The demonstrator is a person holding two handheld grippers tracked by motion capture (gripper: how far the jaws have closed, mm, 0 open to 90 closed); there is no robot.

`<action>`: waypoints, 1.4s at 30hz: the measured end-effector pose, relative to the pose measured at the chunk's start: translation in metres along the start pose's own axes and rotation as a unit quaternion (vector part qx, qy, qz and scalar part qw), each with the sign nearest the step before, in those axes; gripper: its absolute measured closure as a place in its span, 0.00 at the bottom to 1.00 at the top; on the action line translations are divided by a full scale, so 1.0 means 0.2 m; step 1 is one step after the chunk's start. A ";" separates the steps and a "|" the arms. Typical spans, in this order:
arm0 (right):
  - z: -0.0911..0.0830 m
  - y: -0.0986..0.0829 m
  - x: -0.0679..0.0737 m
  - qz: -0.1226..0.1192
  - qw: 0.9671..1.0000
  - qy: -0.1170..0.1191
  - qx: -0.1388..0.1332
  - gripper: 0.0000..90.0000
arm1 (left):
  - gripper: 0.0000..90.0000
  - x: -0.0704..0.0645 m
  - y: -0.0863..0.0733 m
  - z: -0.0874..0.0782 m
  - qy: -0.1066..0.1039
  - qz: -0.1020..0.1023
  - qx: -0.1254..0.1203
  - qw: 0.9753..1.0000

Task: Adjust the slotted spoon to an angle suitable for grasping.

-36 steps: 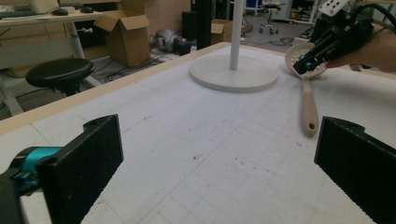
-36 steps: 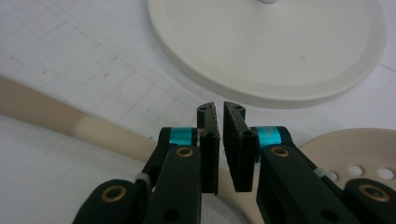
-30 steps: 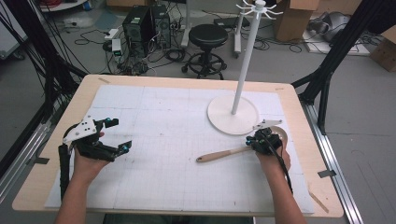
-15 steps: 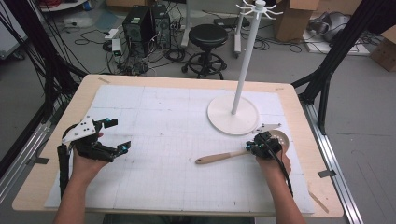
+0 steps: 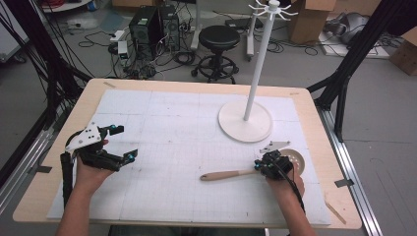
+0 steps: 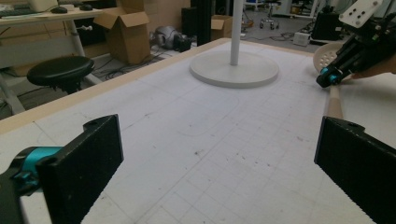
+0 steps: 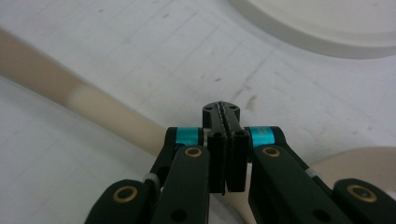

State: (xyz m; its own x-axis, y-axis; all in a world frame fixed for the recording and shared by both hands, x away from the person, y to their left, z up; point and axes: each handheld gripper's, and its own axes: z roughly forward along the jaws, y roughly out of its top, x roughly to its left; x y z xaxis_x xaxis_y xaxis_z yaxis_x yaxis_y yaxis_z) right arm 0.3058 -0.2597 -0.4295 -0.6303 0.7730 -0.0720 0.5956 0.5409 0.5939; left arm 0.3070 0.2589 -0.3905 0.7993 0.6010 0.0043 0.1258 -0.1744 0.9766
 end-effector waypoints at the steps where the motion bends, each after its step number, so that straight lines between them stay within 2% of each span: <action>1: 0.00 0.00 0.01 -0.003 1.000 -0.004 -0.001 1.00 | 0.02 0.00 0.00 0.00 0.002 -0.001 -0.001 1.000; 4: -0.01 0.01 0.02 -0.006 1.000 -0.003 -0.003 0.98 | 0.02 0.01 0.00 -0.01 0.002 0.000 -0.002 1.000; 6: -0.03 0.02 0.02 -0.009 1.000 0.001 -0.019 0.97 | 0.02 0.01 0.00 -0.01 0.003 0.000 -0.002 1.000; 7: -0.06 0.04 0.04 -0.021 0.998 0.027 -0.049 0.97 | 0.02 0.01 0.00 -0.01 0.004 -0.001 -0.003 1.000; 8: -0.06 0.04 0.04 -0.021 0.998 0.027 -0.049 0.97 | 0.02 0.01 0.00 -0.01 0.005 -0.001 -0.002 1.000; 10: -0.09 0.06 0.08 -0.041 0.996 0.052 -0.066 0.98 | 0.02 0.01 0.00 -0.01 0.004 -0.002 -0.001 1.000; 11: -0.10 0.09 0.14 -0.068 0.992 0.078 -0.071 0.98 | 0.02 0.01 0.00 -0.01 0.004 0.000 0.001 1.000; 12: -0.10 0.09 0.14 -0.068 0.992 0.078 -0.071 0.98 | 0.02 0.01 0.00 -0.01 0.004 0.000 0.001 1.000; 13: -0.08 0.11 0.20 -0.088 0.988 0.106 -0.068 0.98 | 0.02 0.00 0.00 -0.01 0.004 -0.001 0.001 1.000; 14: -0.08 0.11 0.20 -0.088 0.988 0.106 -0.068 0.98 | 0.02 0.00 0.00 -0.01 0.004 -0.001 0.000 1.000; 15: -0.06 0.13 0.25 -0.105 0.985 0.123 -0.063 0.98 | 0.02 0.00 0.00 -0.01 0.004 -0.001 -0.001 1.000; 16: -0.06 0.13 0.25 -0.105 0.985 0.123 -0.063 0.98 | 0.02 0.00 0.00 -0.01 0.004 -0.001 -0.002 1.000; 17: -0.04 0.15 0.28 -0.113 0.983 0.135 -0.057 0.98 | 0.02 0.01 0.00 -0.01 0.004 0.000 -0.002 1.000; 18: -0.01 0.16 0.30 -0.114 0.982 0.140 -0.045 0.99 | 0.02 0.01 0.00 -0.01 0.004 -0.001 0.000 1.000; 21: 0.03 0.17 0.30 -0.112 0.982 0.149 -0.034 1.00 | 0.02 0.01 0.00 -0.01 0.004 0.001 0.001 1.000; 22: 0.04 0.18 0.29 -0.103 0.981 0.163 -0.032 1.00 | 0.02 0.00 0.00 -0.01 0.004 0.001 0.000 1.000; 24: 0.04 0.18 0.29 -0.101 0.980 0.169 -0.031 1.00 | 0.02 0.01 0.00 -0.01 0.005 0.000 0.000 1.000; 26: 0.06 0.19 0.29 -0.101 0.977 0.183 -0.027 1.00 | 0.02 0.01 0.00 -0.01 0.005 0.000 -0.003 1.000; 32: 0.09 0.21 0.31 -0.102 0.976 0.190 -0.021 1.00 | 0.02 0.01 0.00 -0.01 0.005 0.000 0.000 1.000; 35: 0.12 0.24 0.32 -0.102 0.980 0.172 -0.022 1.00 | 0.02 0.01 0.00 -0.01 0.005 0.000 -0.002 1.000; 42: 0.15 0.27 0.30 -0.087 0.983 0.160 -0.030 1.00 | 0.02 0.02 0.00 -0.01 0.006 0.000 0.002 1.000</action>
State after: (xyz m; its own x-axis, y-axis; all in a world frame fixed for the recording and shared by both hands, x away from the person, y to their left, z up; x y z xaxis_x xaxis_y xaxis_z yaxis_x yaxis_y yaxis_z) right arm 0.3155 -0.1740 -0.4254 -0.8502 0.5212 0.0737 0.4404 0.6277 0.6419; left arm 0.3081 0.2626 -0.3909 0.7918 0.6107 0.0076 0.1272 -0.1770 0.9760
